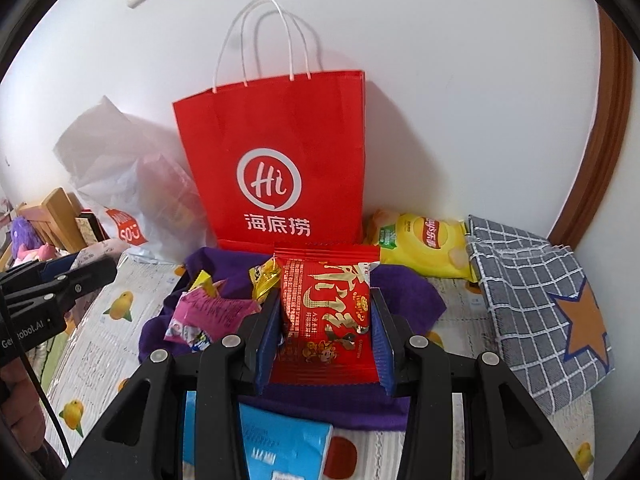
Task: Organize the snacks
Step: 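Carry the pink-white packet in the left and red packet in the right over the towel, then open the right gripper onto the towel while the left releases the pink-white packet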
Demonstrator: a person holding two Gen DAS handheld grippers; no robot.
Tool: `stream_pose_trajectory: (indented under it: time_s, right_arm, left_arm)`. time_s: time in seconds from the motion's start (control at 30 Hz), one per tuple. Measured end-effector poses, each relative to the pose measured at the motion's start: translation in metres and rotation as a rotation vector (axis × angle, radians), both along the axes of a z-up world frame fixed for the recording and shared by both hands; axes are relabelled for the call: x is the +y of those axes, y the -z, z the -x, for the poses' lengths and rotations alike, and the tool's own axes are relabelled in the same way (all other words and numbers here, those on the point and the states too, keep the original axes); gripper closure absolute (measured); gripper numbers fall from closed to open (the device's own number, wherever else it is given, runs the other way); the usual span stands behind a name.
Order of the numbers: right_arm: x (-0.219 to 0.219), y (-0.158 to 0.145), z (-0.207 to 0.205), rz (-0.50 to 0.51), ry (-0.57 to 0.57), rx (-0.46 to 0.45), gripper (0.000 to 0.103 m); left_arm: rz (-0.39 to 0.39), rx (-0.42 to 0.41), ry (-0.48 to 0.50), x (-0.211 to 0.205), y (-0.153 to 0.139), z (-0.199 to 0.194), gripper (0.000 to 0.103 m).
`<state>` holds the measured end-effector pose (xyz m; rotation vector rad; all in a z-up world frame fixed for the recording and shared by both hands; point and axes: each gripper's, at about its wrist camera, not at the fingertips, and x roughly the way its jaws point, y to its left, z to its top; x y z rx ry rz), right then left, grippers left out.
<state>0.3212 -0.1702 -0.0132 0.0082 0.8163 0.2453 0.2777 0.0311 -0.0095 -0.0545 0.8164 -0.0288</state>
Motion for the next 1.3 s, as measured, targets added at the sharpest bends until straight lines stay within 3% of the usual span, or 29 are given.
stream_pose_trajectory:
  time_s: [0.37, 0.77, 1.3]
  right_arm:
    - [-0.011, 0.044, -0.033, 0.056, 0.013, 0.109, 0.062]
    - [-0.016, 0.088, -0.051, 0.086, 0.028, 0.237, 0.062]
    - [-0.008, 0.097, -0.053, 0.103, 0.017, 0.26, 0.061]
  left_arm:
    - [-0.004, 0.089, 0.013, -0.003, 0.039, -0.037, 0.064]
    - [-0.005, 0.116, 0.015, -0.006, 0.049, -0.043, 0.064]
    - [-0.017, 0.146, 0.014, -0.009, 0.059, -0.05, 0.064]
